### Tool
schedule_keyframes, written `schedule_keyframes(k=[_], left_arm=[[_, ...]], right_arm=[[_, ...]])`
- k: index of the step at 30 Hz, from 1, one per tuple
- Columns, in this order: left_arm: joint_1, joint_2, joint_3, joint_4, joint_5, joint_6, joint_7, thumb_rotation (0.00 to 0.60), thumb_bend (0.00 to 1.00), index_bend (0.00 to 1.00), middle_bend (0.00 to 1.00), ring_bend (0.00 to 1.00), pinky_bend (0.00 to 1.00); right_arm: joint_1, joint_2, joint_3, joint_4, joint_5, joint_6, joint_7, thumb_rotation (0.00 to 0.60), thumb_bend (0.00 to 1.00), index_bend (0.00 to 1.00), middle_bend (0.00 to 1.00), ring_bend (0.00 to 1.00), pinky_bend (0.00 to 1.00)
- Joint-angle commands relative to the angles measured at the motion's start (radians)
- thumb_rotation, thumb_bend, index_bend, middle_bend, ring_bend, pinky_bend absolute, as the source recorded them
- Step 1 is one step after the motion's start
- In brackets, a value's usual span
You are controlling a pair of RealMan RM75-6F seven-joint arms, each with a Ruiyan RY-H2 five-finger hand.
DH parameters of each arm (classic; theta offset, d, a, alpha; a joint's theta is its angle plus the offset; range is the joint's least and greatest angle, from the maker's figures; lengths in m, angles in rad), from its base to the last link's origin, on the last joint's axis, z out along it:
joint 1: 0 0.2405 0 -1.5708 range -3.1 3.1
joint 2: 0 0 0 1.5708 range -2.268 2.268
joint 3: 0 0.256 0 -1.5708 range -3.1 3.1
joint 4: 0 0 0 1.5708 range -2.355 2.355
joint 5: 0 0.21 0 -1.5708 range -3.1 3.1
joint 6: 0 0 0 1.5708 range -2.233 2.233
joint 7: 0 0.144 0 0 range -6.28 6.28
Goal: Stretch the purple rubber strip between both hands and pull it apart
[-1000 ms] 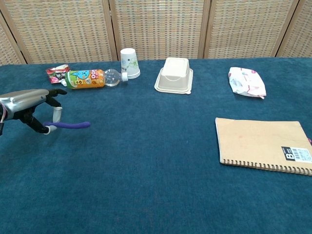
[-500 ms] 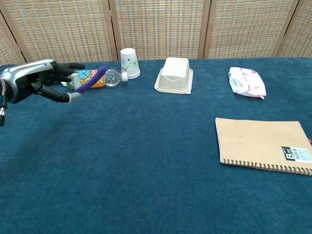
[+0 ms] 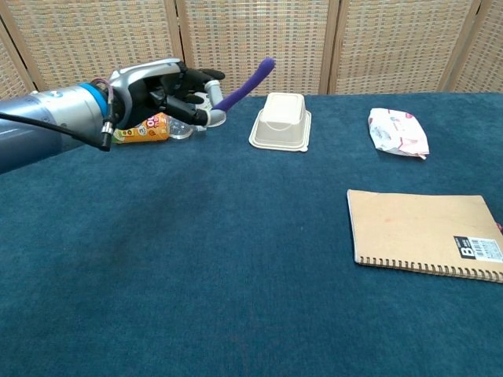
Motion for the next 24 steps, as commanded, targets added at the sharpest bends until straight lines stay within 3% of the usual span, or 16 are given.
schedule_keyframes(k=[1, 7, 13, 24], left_arm=[[-0.041, -0.031, -0.032, -0.01, -0.053, -0.019, 0.027, 0.6, 0.4, 0.63, 0.0, 0.0, 0.0], [-0.108, -0.088, -0.059, -0.028, -0.133, -0.011, 0.113, 0.6, 0.4, 0.63, 0.0, 0.0, 0.0], [-0.137, -0.125, -0.066, -0.051, -0.178, 0.018, 0.166, 0.6, 0.4, 0.63, 0.0, 0.0, 0.0], [-0.135, -0.151, -0.054, -0.058, -0.173, 0.044, 0.154, 0.6, 0.4, 0.63, 0.0, 0.0, 0.0]], right_arm=[[0.06, 0.055, 0.024, -0.047, -0.007, -0.069, 0.098, 0.6, 0.06, 0.28, 0.0, 0.0, 0.0], [0.156, 0.096, 0.08, -0.16, 0.061, -0.187, 0.146, 0.6, 0.23, 0.37, 0.0, 0.0, 0.0], [0.256, 0.107, 0.13, -0.226, 0.178, -0.319, 0.162, 0.6, 0.3, 0.39, 0.0, 0.0, 0.0], [0.364, 0.111, 0.194, -0.282, 0.345, -0.452, 0.247, 0.6, 0.37, 0.43, 0.0, 0.0, 0.0]])
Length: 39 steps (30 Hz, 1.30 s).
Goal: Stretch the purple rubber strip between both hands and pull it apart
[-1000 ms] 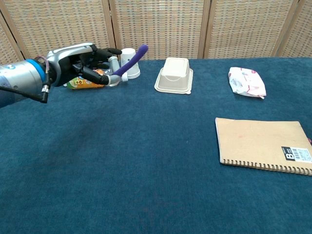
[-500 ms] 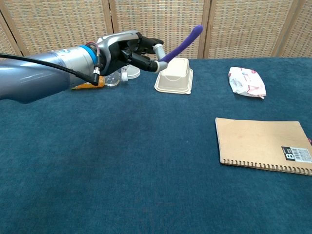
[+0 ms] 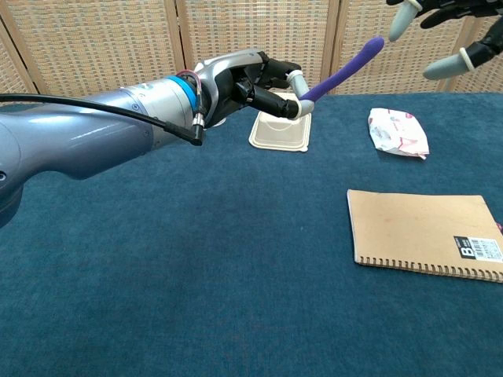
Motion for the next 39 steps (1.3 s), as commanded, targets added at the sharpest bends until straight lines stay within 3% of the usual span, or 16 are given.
schedule_keyframes(k=[1, 9, 23, 39], left_arm=[[0.002, -0.005, 0.004, 0.004, 0.01, 0.006, -0.008, 0.6, 0.4, 0.63, 0.0, 0.0, 0.0], [0.006, -0.016, 0.006, 0.008, 0.022, 0.008, -0.036, 0.6, 0.41, 0.63, 0.0, 0.0, 0.0], [0.002, -0.037, 0.011, 0.019, 0.026, 0.002, -0.055, 0.6, 0.4, 0.63, 0.0, 0.0, 0.0], [0.001, -0.047, 0.013, 0.027, 0.018, -0.008, -0.061, 0.6, 0.41, 0.63, 0.0, 0.0, 0.0]], right_arm=[[0.024, 0.006, 0.02, -0.019, 0.042, -0.029, 0.027, 0.6, 0.37, 0.43, 0.0, 0.0, 0.0], [0.055, -0.004, 0.032, -0.03, 0.1, -0.059, 0.058, 0.6, 0.38, 0.46, 0.0, 0.0, 0.0], [0.097, -0.083, 0.004, -0.002, 0.187, -0.009, -0.056, 0.6, 0.39, 0.52, 0.0, 0.0, 0.0], [0.102, -0.09, 0.0, 0.001, 0.204, -0.007, -0.057, 0.6, 0.41, 0.6, 0.0, 0.0, 0.0]])
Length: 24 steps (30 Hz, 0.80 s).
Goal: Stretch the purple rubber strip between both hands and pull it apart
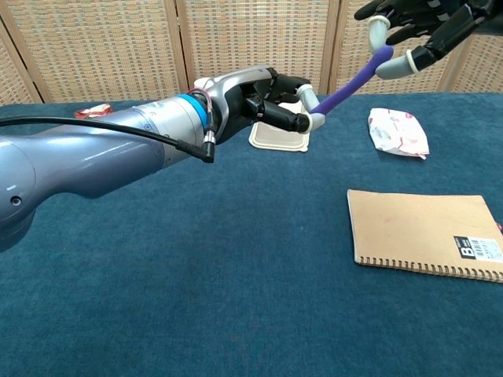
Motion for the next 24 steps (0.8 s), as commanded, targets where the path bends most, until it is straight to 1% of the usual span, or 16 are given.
schedule_keyframes(k=[1, 13, 15, 19, 24], left_arm=[[0.0, 0.0, 0.0, 0.0, 0.0, -0.001, 0.0, 0.6, 0.41, 0.63, 0.0, 0.0, 0.0], [0.002, -0.004, -0.001, -0.002, 0.004, 0.0, -0.006, 0.6, 0.41, 0.63, 0.0, 0.0, 0.0], [0.002, -0.005, -0.001, -0.003, 0.005, 0.0, -0.006, 0.6, 0.41, 0.63, 0.0, 0.0, 0.0], [0.002, -0.005, -0.001, -0.005, 0.005, -0.001, -0.006, 0.6, 0.41, 0.63, 0.0, 0.0, 0.0], [0.005, -0.004, -0.001, -0.004, 0.006, 0.005, -0.002, 0.6, 0.41, 0.63, 0.0, 0.0, 0.0]], right_arm=[[0.0, -0.001, 0.0, 0.0, 0.001, -0.001, 0.003, 0.6, 0.42, 0.61, 0.0, 0.0, 0.0], [0.007, 0.002, -0.003, -0.002, 0.006, -0.005, -0.007, 0.6, 0.46, 0.63, 0.0, 0.0, 0.0], [0.007, 0.002, -0.004, -0.002, 0.007, -0.005, -0.01, 0.6, 0.46, 0.65, 0.0, 0.0, 0.0], [0.009, 0.003, -0.006, -0.004, 0.009, -0.005, -0.014, 0.6, 0.46, 0.71, 0.0, 0.0, 0.0], [0.008, 0.002, -0.007, -0.003, 0.008, 0.0, -0.016, 0.6, 0.49, 0.76, 0.0, 0.0, 0.0]])
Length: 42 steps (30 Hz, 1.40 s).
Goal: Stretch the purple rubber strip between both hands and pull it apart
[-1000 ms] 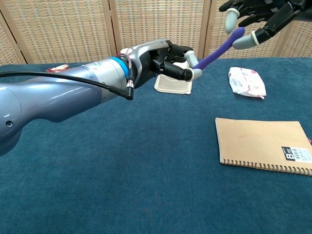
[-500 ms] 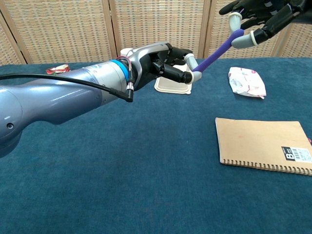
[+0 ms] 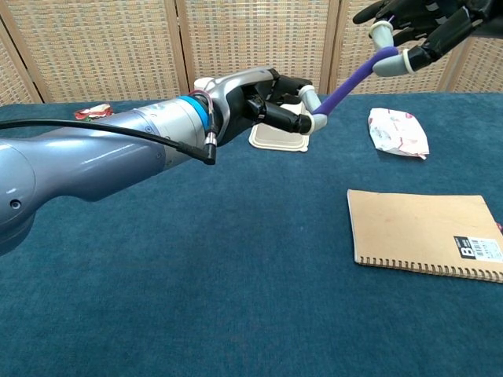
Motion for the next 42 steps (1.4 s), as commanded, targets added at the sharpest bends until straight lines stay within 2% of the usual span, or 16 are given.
schedule_keyframes(k=[1, 9, 16, 20, 32, 42], left_arm=[[0.002, 0.002, -0.001, 0.002, 0.002, 0.007, 0.005, 0.6, 0.41, 0.63, 0.0, 0.0, 0.0], [0.005, 0.005, -0.001, -0.001, 0.005, 0.022, 0.019, 0.6, 0.44, 0.64, 0.0, 0.0, 0.0], [0.006, 0.006, -0.003, -0.003, 0.003, 0.034, 0.033, 0.6, 0.61, 0.68, 0.0, 0.0, 0.0], [0.008, 0.008, -0.005, -0.005, -0.001, 0.042, 0.04, 0.6, 0.66, 0.7, 0.0, 0.0, 0.0], [0.021, 0.031, -0.003, -0.009, -0.008, 0.052, 0.057, 0.6, 0.71, 0.75, 0.0, 0.0, 0.0], [0.074, 0.136, 0.002, -0.028, 0.016, 0.064, 0.041, 0.6, 0.71, 0.75, 0.0, 0.0, 0.0]], right_arm=[[-0.001, -0.001, -0.001, 0.001, 0.0, 0.003, 0.0, 0.6, 0.49, 0.76, 0.0, 0.0, 0.0], [0.0, -0.005, -0.004, 0.005, -0.002, 0.005, -0.006, 0.6, 0.52, 0.77, 0.0, 0.0, 0.0], [-0.003, -0.008, -0.005, 0.004, -0.014, 0.012, -0.007, 0.6, 0.53, 0.78, 0.0, 0.0, 0.0], [-0.007, -0.01, -0.004, 0.004, -0.024, 0.016, 0.002, 0.6, 0.54, 0.79, 0.0, 0.0, 0.0], [-0.024, -0.001, -0.001, 0.006, -0.046, 0.021, 0.035, 0.6, 0.54, 0.81, 0.0, 0.0, 0.0], [-0.06, 0.035, -0.007, 0.026, -0.084, 0.021, 0.083, 0.6, 0.54, 0.81, 0.0, 0.0, 0.0]])
